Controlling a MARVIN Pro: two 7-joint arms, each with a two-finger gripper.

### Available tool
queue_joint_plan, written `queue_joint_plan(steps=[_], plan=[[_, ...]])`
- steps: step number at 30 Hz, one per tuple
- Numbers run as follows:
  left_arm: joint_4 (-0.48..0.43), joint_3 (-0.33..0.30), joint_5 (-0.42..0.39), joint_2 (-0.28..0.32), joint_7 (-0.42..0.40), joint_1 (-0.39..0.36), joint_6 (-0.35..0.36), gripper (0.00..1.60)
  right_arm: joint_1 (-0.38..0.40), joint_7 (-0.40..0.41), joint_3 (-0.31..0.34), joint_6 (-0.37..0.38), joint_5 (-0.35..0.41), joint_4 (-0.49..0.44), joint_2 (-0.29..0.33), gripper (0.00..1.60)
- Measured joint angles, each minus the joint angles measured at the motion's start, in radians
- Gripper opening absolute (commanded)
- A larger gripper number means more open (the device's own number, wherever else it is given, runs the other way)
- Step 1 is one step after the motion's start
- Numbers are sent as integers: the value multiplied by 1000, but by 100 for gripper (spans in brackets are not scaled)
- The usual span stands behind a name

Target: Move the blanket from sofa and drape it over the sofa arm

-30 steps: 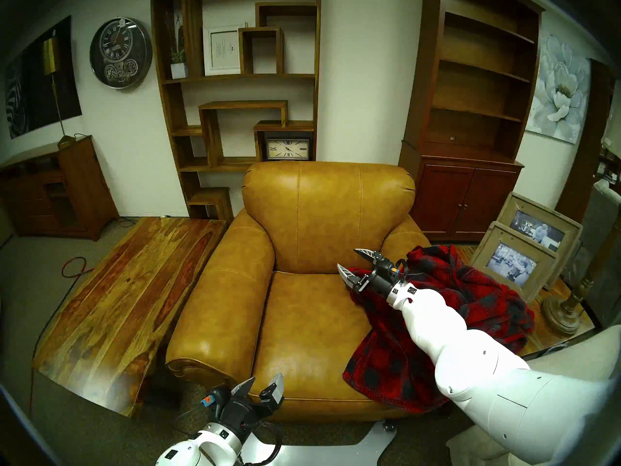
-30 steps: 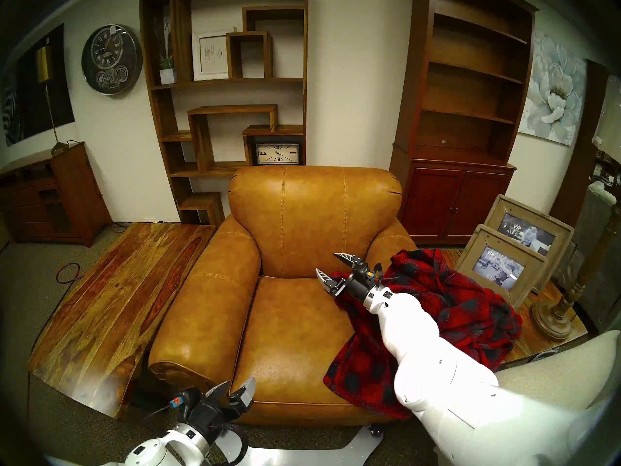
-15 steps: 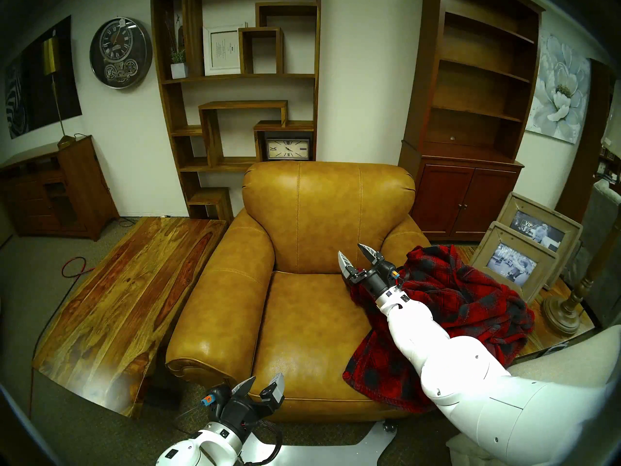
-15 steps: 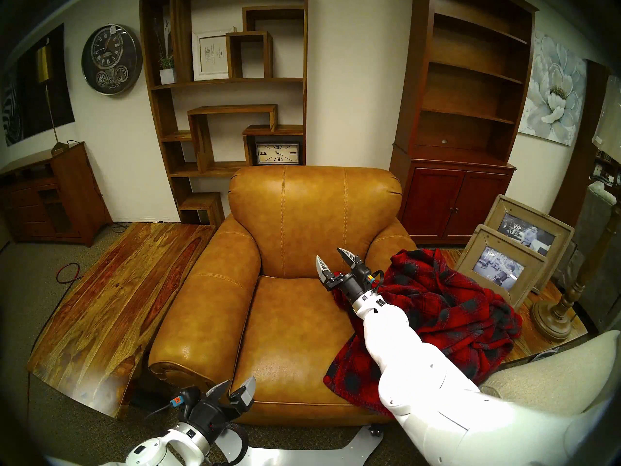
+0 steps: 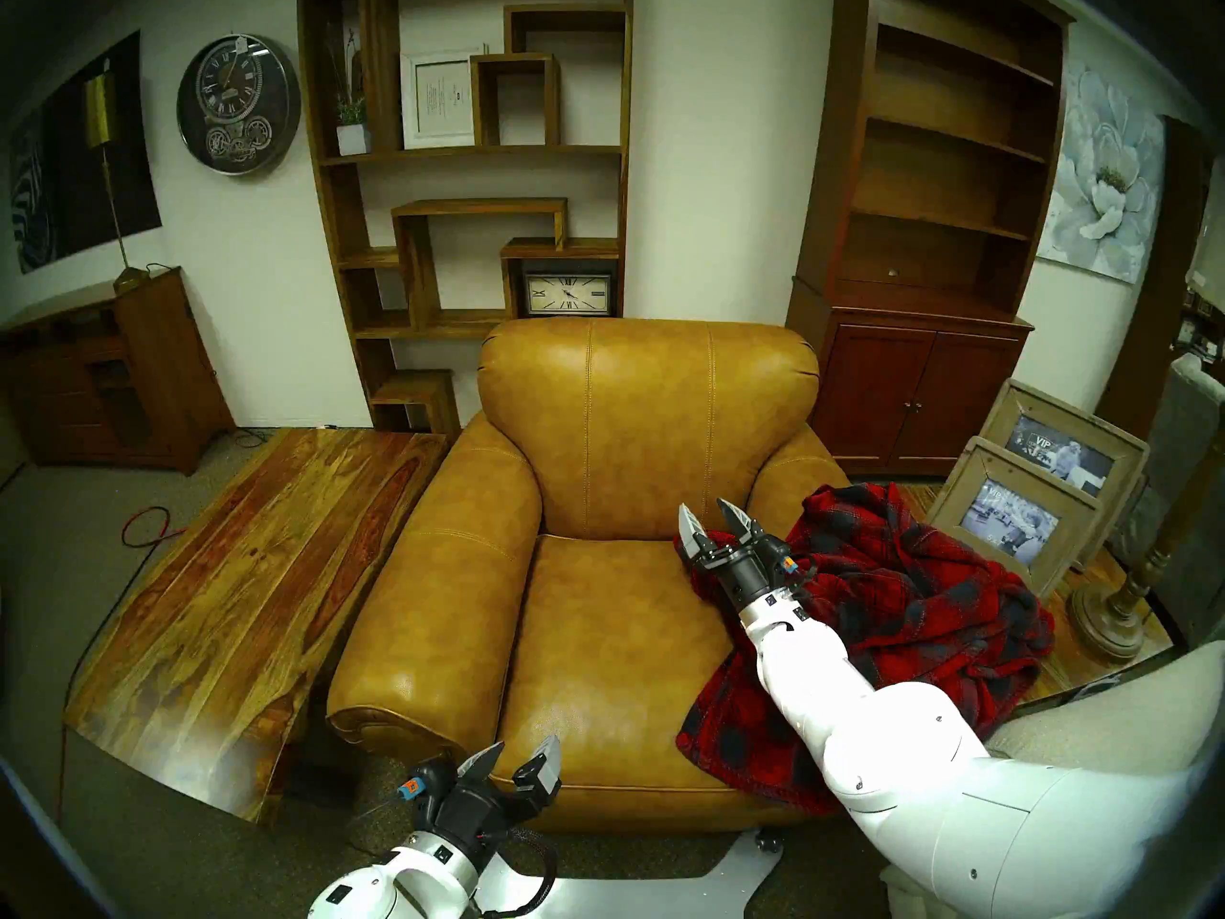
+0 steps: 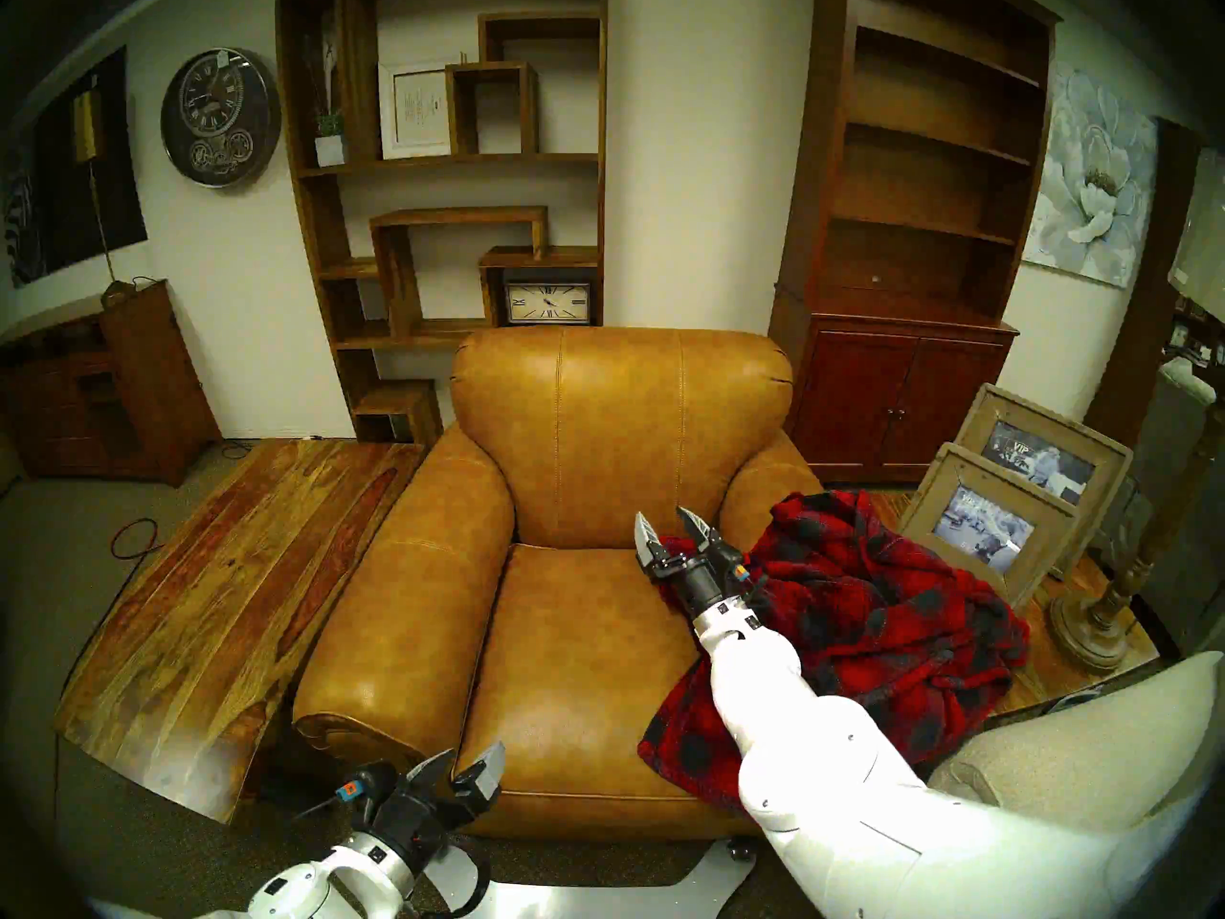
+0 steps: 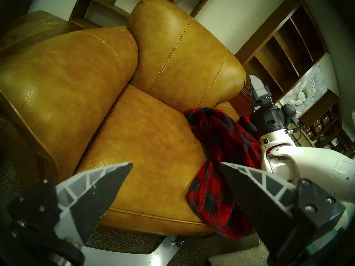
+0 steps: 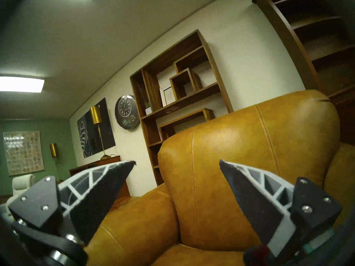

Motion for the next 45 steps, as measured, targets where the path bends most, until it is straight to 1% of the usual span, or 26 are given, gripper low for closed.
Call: queue_joint_plan(steps=[4,10,16,25,35,41,45], plan=[[0,1,0,0,0,-1,0,160,-36,22,32,11,25,13,-15,160],[1,2,0,0,0,-2,0,160,-65,34,70,20,58,9,-32,160],[2,3,0,0,0,-2,0,160,-96,48,91,40,73,12,-45,160],[2,4,0,0,0,-4,0,160,-195,82,125,68,87,32,-54,160],[3,5,0,0,0,-5,0,160,-271,75,157,56,101,-9,-32,160],[3,6,0,0,0,-6,0,160,-306,54,163,34,105,-46,-22,160],[3,7,0,0,0,-6,0,160,-313,35,156,16,108,-74,-25,160]])
